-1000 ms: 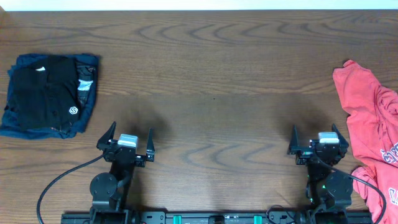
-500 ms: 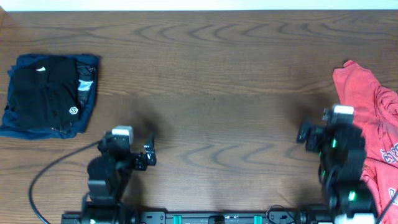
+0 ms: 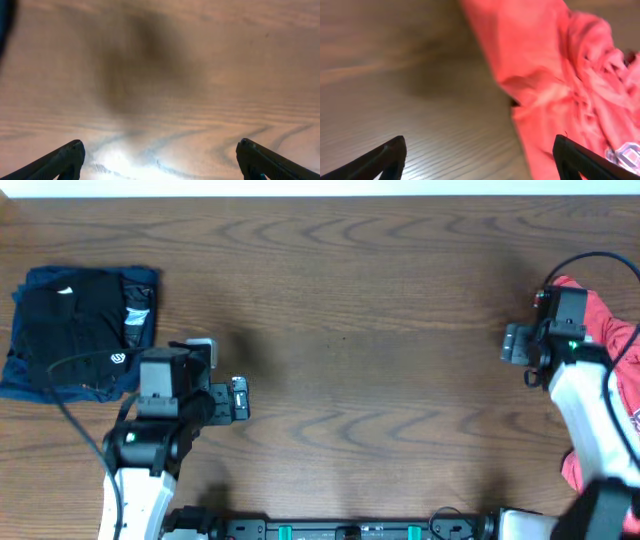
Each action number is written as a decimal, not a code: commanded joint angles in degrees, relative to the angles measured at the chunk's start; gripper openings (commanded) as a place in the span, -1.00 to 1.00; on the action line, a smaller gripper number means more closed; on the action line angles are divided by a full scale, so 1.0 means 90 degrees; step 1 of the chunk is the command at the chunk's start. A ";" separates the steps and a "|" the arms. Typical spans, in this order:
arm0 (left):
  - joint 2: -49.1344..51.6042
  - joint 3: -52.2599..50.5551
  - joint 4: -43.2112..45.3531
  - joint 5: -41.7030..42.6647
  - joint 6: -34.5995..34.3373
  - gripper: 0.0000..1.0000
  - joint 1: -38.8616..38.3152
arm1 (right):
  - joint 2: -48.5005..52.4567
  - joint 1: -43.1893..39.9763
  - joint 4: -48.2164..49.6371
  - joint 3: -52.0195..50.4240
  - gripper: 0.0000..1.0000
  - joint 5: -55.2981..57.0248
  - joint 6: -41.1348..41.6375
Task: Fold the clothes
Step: 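Reach the right gripper to the red t-shirt and grasp it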
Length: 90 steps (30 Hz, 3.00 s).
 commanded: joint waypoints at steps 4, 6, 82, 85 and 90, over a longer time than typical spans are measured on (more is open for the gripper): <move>0.0386 0.0107 -0.0039 0.0085 -0.0265 0.96 0.0007 | 0.1292 -0.0828 0.0233 0.0068 0.66 0.0729 0.0187; 0.0389 0.0107 -0.0039 0.0085 -0.0265 0.96 0.0007 | 0.1545 -0.0967 0.0384 0.0068 0.66 0.0678 0.0185; 0.0379 0.0107 0.0367 0.0083 -0.0262 0.96 0.0007 | 0.2584 -0.0423 -0.1909 0.1297 -0.97 -0.1671 0.0464; 0.0379 0.0107 0.0369 0.0080 -0.0262 0.96 0.0007 | 0.2492 -0.0284 -0.1965 0.1314 -0.98 -0.1736 0.0488; 0.0379 0.0107 0.0369 0.0080 -0.0262 0.96 0.0007 | 0.1999 -0.0063 -0.1948 0.1321 -0.98 -0.1741 0.0503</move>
